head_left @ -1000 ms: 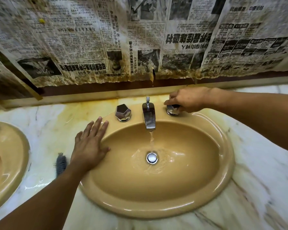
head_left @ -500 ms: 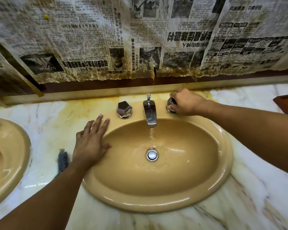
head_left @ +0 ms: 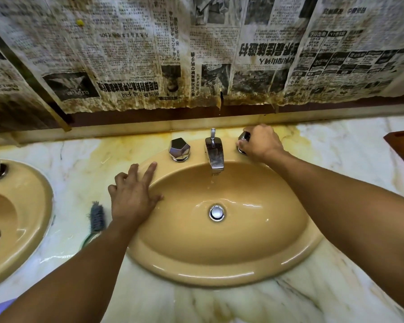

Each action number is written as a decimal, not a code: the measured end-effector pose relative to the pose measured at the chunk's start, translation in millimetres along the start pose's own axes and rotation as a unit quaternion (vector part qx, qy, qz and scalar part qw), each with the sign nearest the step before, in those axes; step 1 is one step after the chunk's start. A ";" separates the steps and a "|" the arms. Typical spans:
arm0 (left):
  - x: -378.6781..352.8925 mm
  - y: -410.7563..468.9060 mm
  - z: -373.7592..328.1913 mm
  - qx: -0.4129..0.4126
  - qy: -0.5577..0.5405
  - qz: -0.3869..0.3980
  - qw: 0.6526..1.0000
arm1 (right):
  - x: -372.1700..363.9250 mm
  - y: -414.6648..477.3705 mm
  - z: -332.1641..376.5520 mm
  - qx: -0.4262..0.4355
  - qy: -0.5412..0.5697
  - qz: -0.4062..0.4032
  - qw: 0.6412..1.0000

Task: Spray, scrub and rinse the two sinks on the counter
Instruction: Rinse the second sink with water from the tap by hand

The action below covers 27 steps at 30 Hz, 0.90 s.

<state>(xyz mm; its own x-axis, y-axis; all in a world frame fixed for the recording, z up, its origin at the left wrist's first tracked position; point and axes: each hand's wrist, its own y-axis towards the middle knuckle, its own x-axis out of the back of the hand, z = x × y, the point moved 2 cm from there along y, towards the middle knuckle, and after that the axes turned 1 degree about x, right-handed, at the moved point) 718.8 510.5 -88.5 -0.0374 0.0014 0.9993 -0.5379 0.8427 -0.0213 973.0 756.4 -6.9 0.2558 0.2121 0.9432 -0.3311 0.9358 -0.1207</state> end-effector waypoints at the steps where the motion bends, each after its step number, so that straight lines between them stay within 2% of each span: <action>1: 0.3 -3.6 -1.3 0.016 0.002 -0.001 1.000 | -1.9 -4.2 -1.6 -0.004 0.014 -0.005 1.000; 5: 4.9 -17.5 -7.7 0.069 0.027 0.013 0.997 | -12.2 -35.2 -10.1 -0.009 0.112 -0.010 0.994; 9: 20.8 -34.7 -5.2 0.092 0.037 0.089 0.991 | -23.2 -84.1 -23.5 -0.028 0.182 0.035 0.982; 11: 31.6 -49.0 -0.8 0.096 0.006 0.106 0.990 | -29.4 -113.1 -25.5 -0.012 0.235 0.069 0.970; 13: 42.2 -70.2 5.1 0.088 -0.056 0.074 0.992 | -32.2 -143.4 -22.0 0.014 0.254 0.085 0.963; 15: 47.9 -96.5 12.4 0.090 -0.097 -0.002 0.991 | -35.1 -167.8 -18.5 0.023 0.284 0.079 0.955; 18: 48.3 -131.3 23.2 0.156 -0.134 -0.073 0.976 | -40.7 -193.4 -14.4 0.033 0.299 0.075 0.951; 21: 46.9 -146.5 35.1 0.249 -0.151 -0.028 0.956 | -42.0 -207.1 -6.8 0.020 0.321 0.072 0.944; 23: 44.8 -147.8 42.0 0.272 -0.181 0.009 0.945 | -42.1 -216.1 2.5 0.016 0.337 0.067 0.939; 27: 46.5 -152.8 50.6 0.320 -0.280 0.009 0.905 | -49.2 -234.1 28.5 0.013 0.371 0.078 0.925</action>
<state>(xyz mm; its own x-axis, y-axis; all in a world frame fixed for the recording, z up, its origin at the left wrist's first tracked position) 756.7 354.6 -40.4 -0.3747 -0.4120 0.8306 -0.9044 0.3596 -0.2297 1012.1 518.8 -16.2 0.7535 0.4879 0.4406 -0.4360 0.8725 -0.2205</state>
